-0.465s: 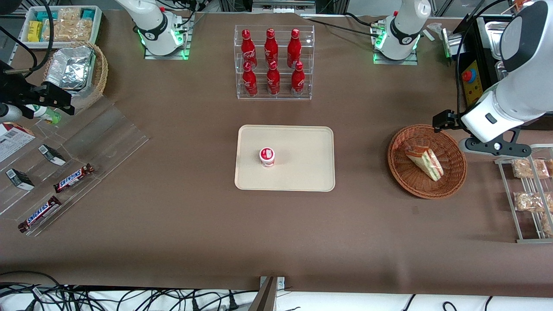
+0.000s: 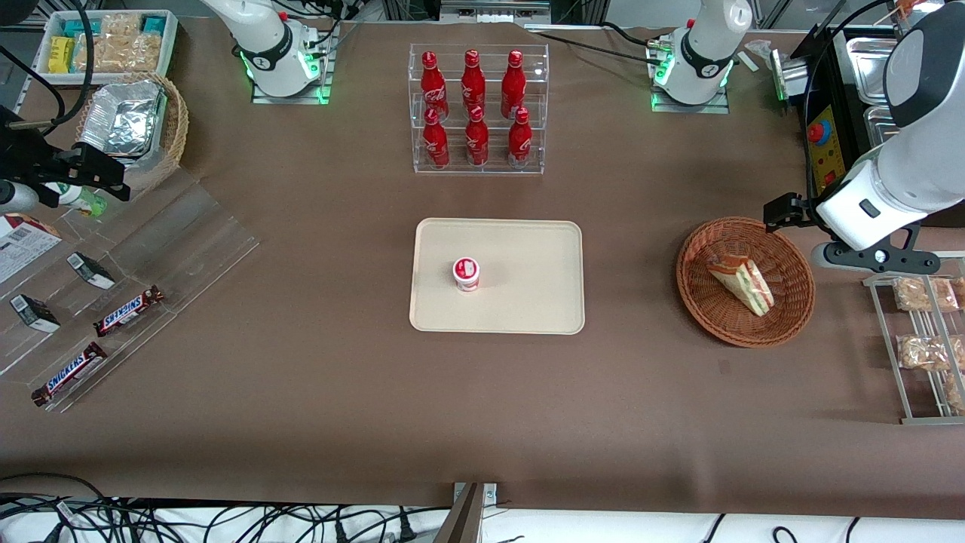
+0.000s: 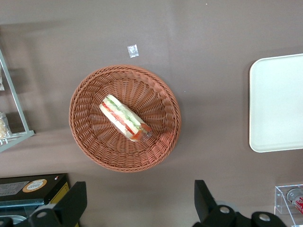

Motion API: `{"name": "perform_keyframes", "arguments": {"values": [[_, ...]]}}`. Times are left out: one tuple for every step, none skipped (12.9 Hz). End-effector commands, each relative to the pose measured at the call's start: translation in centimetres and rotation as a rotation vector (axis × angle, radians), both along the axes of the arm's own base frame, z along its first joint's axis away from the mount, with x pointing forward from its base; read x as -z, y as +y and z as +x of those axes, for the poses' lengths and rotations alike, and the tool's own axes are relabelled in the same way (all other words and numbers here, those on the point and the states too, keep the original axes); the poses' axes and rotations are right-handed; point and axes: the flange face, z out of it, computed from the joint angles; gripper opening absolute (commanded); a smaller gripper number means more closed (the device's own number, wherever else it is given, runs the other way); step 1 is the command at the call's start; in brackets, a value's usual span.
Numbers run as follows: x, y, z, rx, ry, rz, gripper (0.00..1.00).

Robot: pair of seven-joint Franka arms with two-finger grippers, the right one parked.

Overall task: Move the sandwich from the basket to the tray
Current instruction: 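Move the left gripper over the wrapped sandwich in the wicker basket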

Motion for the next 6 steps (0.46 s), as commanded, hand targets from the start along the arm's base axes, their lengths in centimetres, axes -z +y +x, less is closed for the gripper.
{"name": "perform_keyframes", "arguments": {"values": [[1.8,1.7,1.0,-0.077,0.042,-0.011,1.0],[2.5,2.3,1.2,-0.154,0.049,0.0,1.0],[3.8,2.5,1.7,-0.211,0.063,0.01,1.0],[4.9,2.6,2.0,-0.264,0.071,0.022,1.0],[6.3,3.7,2.7,-0.338,0.066,0.028,1.0],[7.9,3.7,3.0,-0.421,0.067,0.045,1.0]]}}
